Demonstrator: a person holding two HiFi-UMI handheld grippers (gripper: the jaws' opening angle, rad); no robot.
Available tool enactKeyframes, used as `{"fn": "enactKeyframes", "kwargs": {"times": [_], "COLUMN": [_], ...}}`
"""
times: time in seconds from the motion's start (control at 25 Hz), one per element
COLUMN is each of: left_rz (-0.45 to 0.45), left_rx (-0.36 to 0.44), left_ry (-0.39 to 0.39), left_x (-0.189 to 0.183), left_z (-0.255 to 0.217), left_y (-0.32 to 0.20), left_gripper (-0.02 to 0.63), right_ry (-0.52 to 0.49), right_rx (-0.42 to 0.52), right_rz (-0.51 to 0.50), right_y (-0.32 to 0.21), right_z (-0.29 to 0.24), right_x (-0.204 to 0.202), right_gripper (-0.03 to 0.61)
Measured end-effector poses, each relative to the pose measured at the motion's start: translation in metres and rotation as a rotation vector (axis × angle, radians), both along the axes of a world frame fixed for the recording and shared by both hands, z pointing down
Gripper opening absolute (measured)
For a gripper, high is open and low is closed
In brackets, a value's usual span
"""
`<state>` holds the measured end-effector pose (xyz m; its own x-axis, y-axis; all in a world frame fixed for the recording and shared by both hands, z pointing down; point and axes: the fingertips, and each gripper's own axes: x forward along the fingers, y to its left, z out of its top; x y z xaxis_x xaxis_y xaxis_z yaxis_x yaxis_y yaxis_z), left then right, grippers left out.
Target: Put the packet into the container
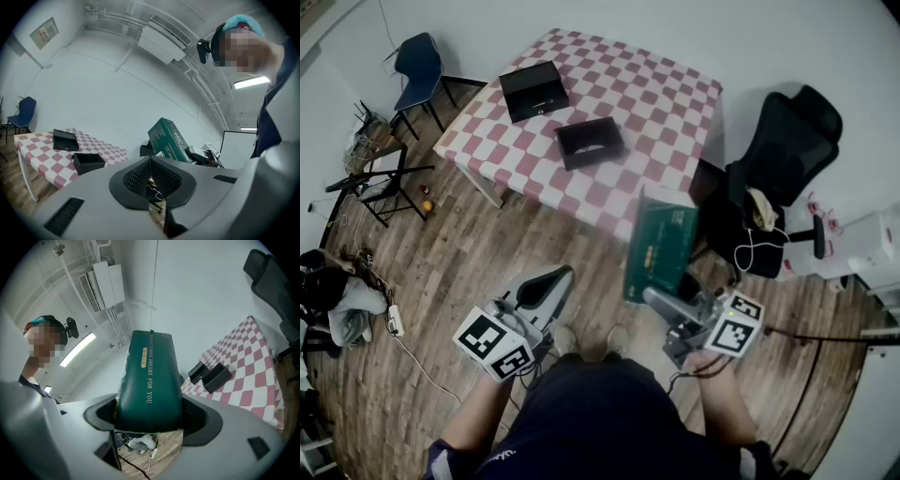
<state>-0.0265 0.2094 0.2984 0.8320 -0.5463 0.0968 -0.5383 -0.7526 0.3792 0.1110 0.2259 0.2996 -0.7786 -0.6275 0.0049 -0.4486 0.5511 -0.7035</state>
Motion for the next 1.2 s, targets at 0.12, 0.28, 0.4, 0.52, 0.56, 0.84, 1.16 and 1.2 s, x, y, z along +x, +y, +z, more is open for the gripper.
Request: {"fn": "enactKeyframes", "kwargs": {"times": [0.12, 0.28, 0.4, 0.52, 0.56, 0.84, 1.16, 1.2], "left_rz": [0.002, 0.004, 0.001, -0.004, -0.007, -0.044, -0.075, -0.076], "left_rx": [0.001, -0.003, -0.009, -0.016, -0.019, -0.022, -0.002, 0.001], "left_ry": [-0.002, -0.008, -0.016, -0.025, -0.029, -0.054, -0.084, -0.087], "left_x": [0.007, 0.014, 0.019, 0.025, 0.027, 0.053, 0.090, 0.094], "left_z": [0.001, 0.004, 0.007, 0.010, 0.011, 0.013, 0.008, 0.007], "left_y": [-0.002, -0.003, -0.003, -0.003, -0.003, 0.005, 0.020, 0.021], "left_gripper": [0.038, 0.038, 0.038, 0.038, 0.038, 0.038, 0.038, 0.038], "right_ry": [0.014, 0.091, 0.116, 0.120, 0.120, 0.160, 0.171, 0.177], "right_rx": [0.009, 0.029, 0.034, 0.025, 0.022, 0.047, 0.100, 0.107], "right_rz": [-0.001, 0.007, 0.000, 0.002, 0.004, -0.027, -0.057, -0.058], "right_y": [-0.003, -0.006, -0.005, -0.006, -0.006, 0.000, 0.008, 0.009], "right_z": [-0.001, 0.002, 0.004, 0.008, 0.010, 0.014, 0.006, 0.005], "right_x": [-0.003, -0.005, -0.003, 0.005, 0.008, 0.032, 0.066, 0.070], "right_gripper": [0.397, 0.399, 0.399, 0.399, 0.399, 0.399, 0.399, 0.399]}}
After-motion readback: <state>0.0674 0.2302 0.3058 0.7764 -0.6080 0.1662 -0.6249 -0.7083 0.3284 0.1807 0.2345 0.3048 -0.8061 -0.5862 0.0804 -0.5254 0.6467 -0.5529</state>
